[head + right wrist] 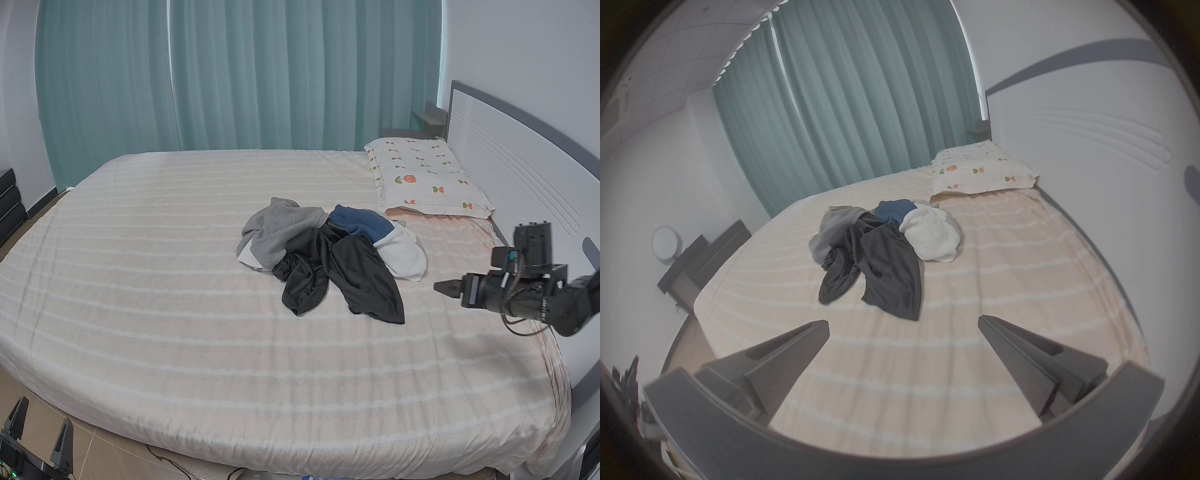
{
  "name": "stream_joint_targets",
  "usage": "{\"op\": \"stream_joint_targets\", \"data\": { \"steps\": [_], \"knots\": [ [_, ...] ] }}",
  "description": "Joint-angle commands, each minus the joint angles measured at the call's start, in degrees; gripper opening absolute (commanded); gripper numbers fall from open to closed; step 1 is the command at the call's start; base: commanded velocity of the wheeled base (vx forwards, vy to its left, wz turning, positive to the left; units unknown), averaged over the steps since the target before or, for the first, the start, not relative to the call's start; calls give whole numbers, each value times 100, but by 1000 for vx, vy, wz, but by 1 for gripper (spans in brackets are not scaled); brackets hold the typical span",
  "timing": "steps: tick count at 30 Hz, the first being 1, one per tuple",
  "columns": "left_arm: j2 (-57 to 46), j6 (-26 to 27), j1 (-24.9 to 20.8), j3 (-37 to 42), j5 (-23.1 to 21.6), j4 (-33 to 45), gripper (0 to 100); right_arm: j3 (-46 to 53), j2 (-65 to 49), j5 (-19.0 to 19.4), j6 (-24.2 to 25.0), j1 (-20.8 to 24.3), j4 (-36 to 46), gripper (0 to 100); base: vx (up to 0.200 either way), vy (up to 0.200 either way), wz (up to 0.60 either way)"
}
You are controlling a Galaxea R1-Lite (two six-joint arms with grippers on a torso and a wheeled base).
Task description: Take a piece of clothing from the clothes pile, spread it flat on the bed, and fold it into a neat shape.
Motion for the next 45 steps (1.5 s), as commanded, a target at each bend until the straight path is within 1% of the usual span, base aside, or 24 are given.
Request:
{"op": "stream_joint_targets", "data": {
  "steps": [1,2,6,11,14,17,30,31,35,38,45],
  "knots": [
    [-95,-2,2,92,1,-2,100,-3347,4184,-1046,1400,733,-137,100,0,0,0],
    [-95,-2,2,92,10,-2,100,-3470,4289,-1125,1515,742,-93,100,0,0,0],
    [-95,-2,2,92,10,-2,100,-3681,4447,-1134,1734,821,-58,100,0,0,0],
    [-95,-2,2,92,1,-2,100,-3971,4702,-1222,1734,892,-41,100,0,0,0],
    [-95,-2,2,92,10,-2,100,-4305,4852,-1345,1734,900,276,100,0,0,0],
    [-95,-2,2,92,1,-2,100,-4551,4931,-1380,1752,874,452,100,0,0,0],
    [-95,-2,2,92,10,-2,100,-4648,4966,-1398,1673,848,469,100,0,0,0],
    [-95,-2,2,92,1,-2,100,-4683,4983,-1398,1655,848,469,0,0,0,0],
    [-95,-2,2,92,1,-2,100,-4701,5019,-1398,1655,874,408,0,0,0,0],
    [-95,-2,2,92,1,-2,100,-4648,4913,-1371,1761,874,381,0,0,0,0],
    [-95,-2,2,92,1,-2,100,-4085,4377,-1345,2025,892,197,0,0,0,0]
  ]
}}
